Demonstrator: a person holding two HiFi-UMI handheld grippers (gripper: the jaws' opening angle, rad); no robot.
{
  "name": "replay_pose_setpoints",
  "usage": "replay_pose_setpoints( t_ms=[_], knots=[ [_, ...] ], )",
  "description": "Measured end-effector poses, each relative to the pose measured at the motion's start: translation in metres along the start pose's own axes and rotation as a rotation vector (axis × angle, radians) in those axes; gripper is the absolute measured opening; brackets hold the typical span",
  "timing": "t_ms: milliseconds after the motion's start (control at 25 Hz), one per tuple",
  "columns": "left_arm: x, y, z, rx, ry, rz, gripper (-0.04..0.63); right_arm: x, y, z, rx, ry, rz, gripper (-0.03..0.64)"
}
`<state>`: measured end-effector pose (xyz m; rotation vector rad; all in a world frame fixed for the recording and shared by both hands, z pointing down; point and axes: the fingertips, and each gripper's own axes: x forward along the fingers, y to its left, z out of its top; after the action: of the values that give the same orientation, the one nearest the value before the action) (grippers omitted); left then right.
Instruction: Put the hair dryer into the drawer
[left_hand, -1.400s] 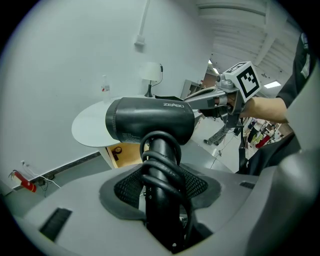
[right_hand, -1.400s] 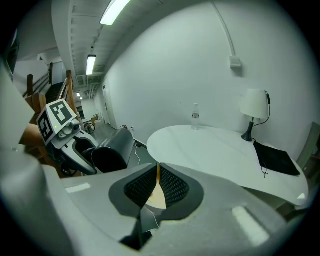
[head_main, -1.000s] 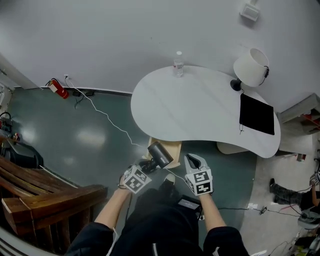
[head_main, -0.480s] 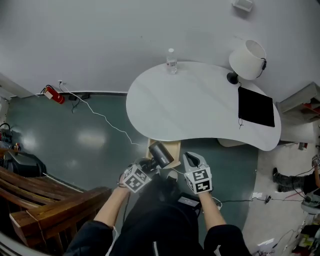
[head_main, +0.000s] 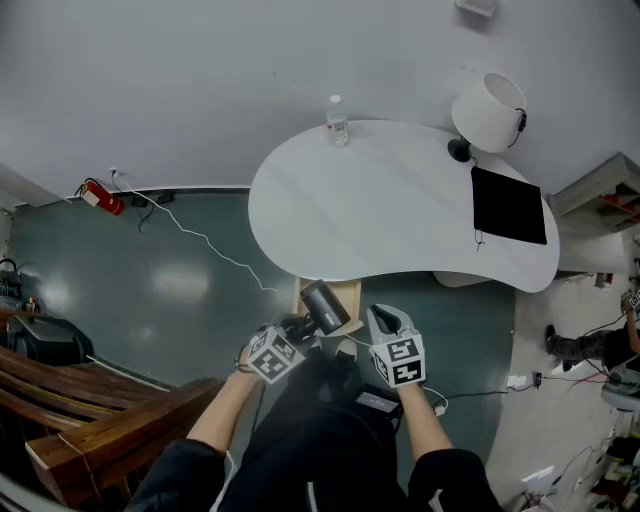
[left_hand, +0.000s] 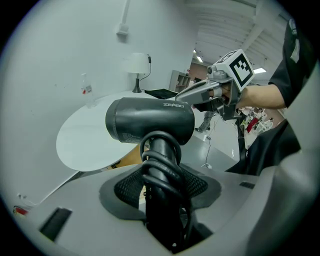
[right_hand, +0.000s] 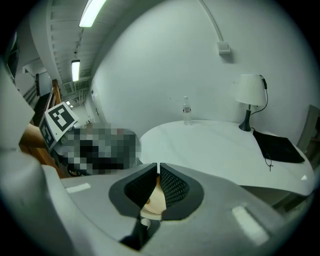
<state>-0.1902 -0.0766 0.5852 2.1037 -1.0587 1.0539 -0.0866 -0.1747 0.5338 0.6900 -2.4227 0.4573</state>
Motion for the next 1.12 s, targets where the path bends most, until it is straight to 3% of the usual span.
replay_pose_setpoints(
  t_ms=[600,1120],
  knots=[
    [0.017,0.008,-0.004,0.097,0.042,-0.069,0.215,0.005,0.001,-0.014,0.068,0.017,-0.043,0.009],
    [0.045,0.016,-0.007,0.250,0.107,-0.143,0.215,0.003,0.001,-0.037,0.155,0.033,-0.113,0.008]
  ],
)
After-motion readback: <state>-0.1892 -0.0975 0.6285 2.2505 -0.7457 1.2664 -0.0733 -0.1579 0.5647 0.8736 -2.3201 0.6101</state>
